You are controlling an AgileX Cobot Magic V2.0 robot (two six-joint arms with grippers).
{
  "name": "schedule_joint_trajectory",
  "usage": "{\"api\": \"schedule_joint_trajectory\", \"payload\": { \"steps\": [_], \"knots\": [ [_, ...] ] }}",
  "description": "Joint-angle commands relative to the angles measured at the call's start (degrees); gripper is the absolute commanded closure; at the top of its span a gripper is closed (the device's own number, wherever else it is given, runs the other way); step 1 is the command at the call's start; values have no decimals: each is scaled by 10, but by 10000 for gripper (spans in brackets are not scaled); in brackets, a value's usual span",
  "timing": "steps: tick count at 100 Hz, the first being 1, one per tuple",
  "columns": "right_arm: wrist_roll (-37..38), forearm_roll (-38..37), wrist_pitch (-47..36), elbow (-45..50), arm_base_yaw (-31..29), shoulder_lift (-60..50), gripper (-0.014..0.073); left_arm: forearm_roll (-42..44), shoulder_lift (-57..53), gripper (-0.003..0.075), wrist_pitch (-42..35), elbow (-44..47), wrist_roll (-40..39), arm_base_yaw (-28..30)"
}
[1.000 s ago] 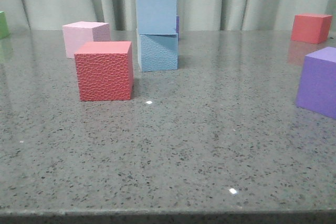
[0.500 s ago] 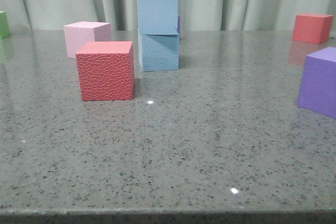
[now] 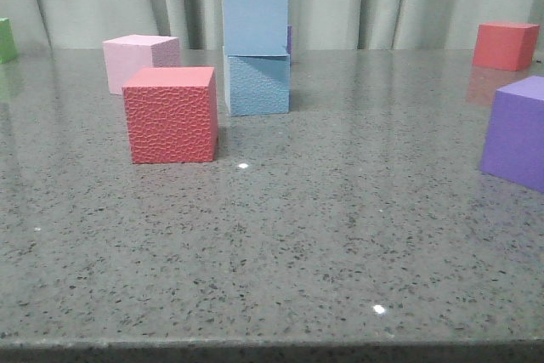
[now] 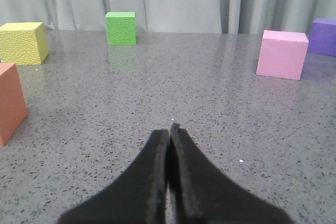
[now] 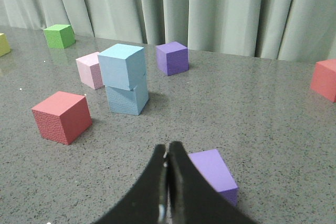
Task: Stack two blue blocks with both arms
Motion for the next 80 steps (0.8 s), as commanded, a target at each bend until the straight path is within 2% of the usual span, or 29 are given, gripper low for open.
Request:
{"api": "schedule_joint_trajectory", "payload": {
  "steps": [1, 20, 50, 69, 80],
  "knots": [
    [-2, -21, -43, -11, -3, 7, 706, -5, -19, 739, -48, 2, -1, 1],
    [-3, -21, -43, -11, -3, 7, 706, -5, -19, 739, -48, 2, -1, 1],
    [-3, -77, -62, -10, -10, 7, 706, -5, -19, 739, -48, 2, -1, 1],
    [-3, -89, -134, 11, -53, 7, 706, -5, -19, 739, -48, 2, -1, 1],
    [-3, -58, -180, 37, -100, 7, 706, -5, -19, 739, -48, 2, -1, 1]
  ]
}}
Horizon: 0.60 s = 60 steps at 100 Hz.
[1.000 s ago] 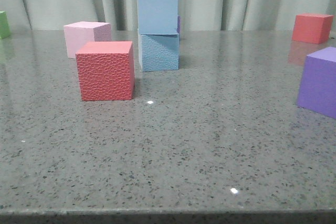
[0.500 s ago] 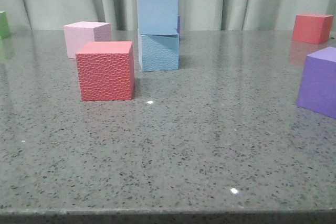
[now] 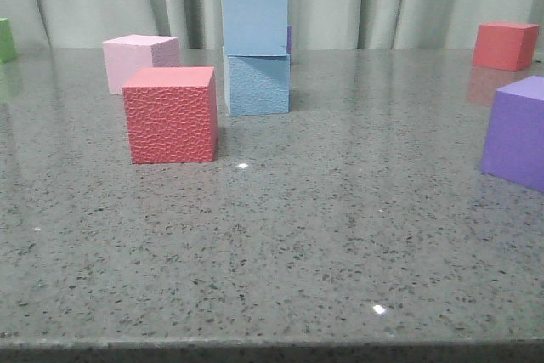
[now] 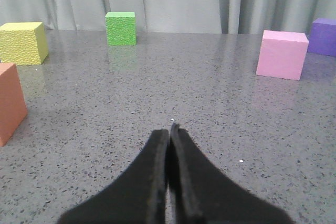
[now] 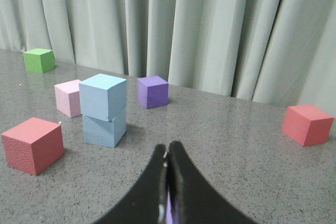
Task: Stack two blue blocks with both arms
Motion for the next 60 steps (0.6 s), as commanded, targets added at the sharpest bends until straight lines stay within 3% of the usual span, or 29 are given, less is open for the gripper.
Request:
{"api": "schedule_joint_trajectory", "payload": {
  "steps": [1, 10, 34, 46, 60],
  "knots": [
    [-5, 6, -80, 7, -36, 7, 706, -5, -19, 739, -48, 2, -1, 1],
    [-27, 54, -124, 30, -78, 7, 706, -5, -19, 739, -48, 2, -1, 1],
    [-198, 216, -249, 94, -190, 5, 706, -5, -19, 739, -48, 2, -1, 1],
    [-236, 283, -310, 134, -233, -7, 706, -5, -19, 739, -48, 2, -1, 1],
    [-240, 305, -351, 178, -290, -30, 706, -5, -19, 739, -48, 2, -1, 1]
  ]
}}
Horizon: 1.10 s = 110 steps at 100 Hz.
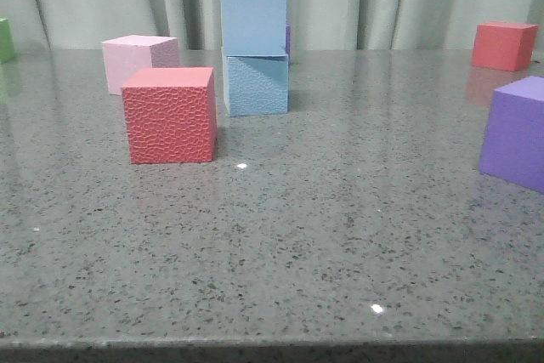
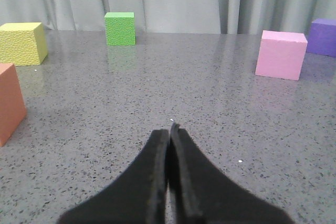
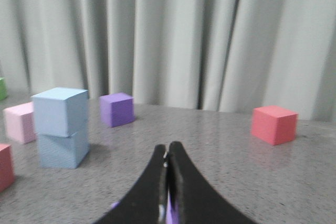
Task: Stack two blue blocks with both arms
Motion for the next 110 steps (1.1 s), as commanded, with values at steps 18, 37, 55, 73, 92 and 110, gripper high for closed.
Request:
{"api": "schedule_joint_trajectory", "payload": {
  "steps": [18, 37, 55, 73, 92, 110],
  "knots": [
    [-13, 47, -55, 51, -79, -40, 706, -5, -19, 739, -48, 2, -1, 1],
    [-13, 71, -11, 87, -109, -67, 706, -5, -19, 739, -48, 2, -1, 1],
    [-13, 77, 51, 86, -123, -86, 706, -5, -19, 739, -48, 2, -1, 1],
    [-13, 78, 58, 86, -123, -86, 706, -5, -19, 739, -48, 2, -1, 1],
    [-13, 78, 58, 86, -123, -86, 706, -5, -19, 739, -48, 2, -1, 1],
    [-13, 78, 58, 86, -123, -86, 706, -5, -19, 739, -48, 2, -1, 1]
  ]
}}
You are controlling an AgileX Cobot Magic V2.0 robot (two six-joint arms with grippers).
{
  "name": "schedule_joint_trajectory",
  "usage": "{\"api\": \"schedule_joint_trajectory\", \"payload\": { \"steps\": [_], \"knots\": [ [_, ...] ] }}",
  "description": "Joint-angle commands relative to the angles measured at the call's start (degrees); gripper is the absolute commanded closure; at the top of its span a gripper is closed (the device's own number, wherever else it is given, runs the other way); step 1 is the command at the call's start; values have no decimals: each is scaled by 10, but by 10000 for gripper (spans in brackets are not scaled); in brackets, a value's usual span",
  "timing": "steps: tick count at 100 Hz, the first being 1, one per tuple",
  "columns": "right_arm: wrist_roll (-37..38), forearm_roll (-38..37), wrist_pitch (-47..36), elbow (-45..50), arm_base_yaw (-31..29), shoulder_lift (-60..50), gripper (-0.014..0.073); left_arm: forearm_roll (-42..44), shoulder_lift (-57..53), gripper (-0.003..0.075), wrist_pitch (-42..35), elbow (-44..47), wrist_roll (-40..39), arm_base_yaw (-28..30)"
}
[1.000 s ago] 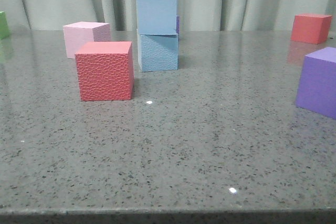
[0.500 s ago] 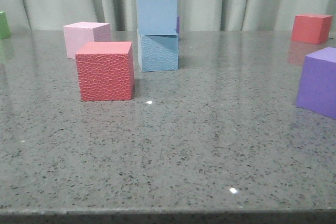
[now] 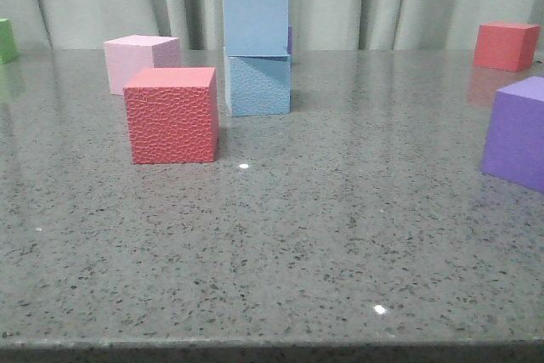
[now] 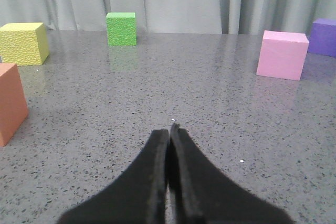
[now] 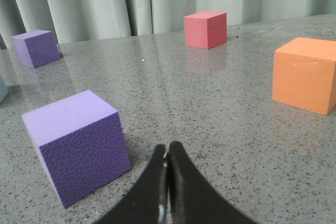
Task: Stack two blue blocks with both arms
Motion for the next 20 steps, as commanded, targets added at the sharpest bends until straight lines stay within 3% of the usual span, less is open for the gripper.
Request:
{"api": "schedule_joint_trajectory", "payload": {
  "steps": [1, 20],
  "knots": [
    [-4, -1, -40, -10, -4, -13, 706, -5, -19, 739, -47, 2, -1, 1],
    [-4, -1, -40, -10, -4, -13, 706, -5, -19, 739, -47, 2, -1, 1]
  ]
}}
